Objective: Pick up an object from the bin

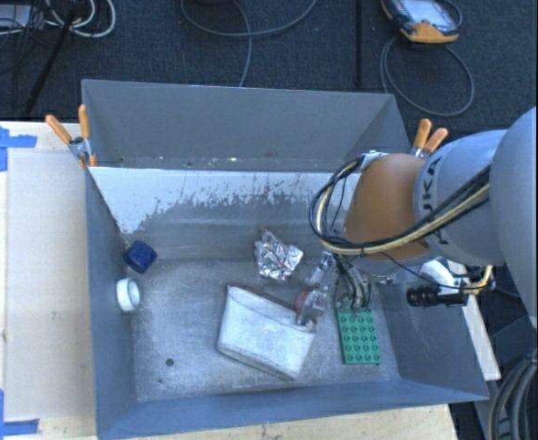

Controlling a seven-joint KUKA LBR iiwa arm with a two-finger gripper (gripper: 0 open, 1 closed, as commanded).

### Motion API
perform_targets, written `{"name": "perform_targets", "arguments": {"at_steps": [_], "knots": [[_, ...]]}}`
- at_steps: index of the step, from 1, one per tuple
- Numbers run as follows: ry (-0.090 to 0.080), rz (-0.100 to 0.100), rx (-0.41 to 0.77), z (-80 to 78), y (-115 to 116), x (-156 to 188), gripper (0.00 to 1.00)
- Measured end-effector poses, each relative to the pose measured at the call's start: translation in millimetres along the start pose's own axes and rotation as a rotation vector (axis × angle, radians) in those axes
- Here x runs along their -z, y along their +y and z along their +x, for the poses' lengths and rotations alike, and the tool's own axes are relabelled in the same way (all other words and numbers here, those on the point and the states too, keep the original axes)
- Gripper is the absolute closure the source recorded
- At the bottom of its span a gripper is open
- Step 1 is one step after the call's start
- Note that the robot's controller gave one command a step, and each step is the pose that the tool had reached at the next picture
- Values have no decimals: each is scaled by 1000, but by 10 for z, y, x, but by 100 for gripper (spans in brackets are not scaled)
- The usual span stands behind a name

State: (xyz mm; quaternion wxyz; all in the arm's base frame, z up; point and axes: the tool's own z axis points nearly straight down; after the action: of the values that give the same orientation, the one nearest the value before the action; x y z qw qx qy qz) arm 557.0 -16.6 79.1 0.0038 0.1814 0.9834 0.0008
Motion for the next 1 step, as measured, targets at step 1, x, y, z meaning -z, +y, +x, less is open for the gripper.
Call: {"name": "perform_targets", "arguments": {"at_steps": [1], "knots": [[0,0,6,-24,8,786,100]]}}
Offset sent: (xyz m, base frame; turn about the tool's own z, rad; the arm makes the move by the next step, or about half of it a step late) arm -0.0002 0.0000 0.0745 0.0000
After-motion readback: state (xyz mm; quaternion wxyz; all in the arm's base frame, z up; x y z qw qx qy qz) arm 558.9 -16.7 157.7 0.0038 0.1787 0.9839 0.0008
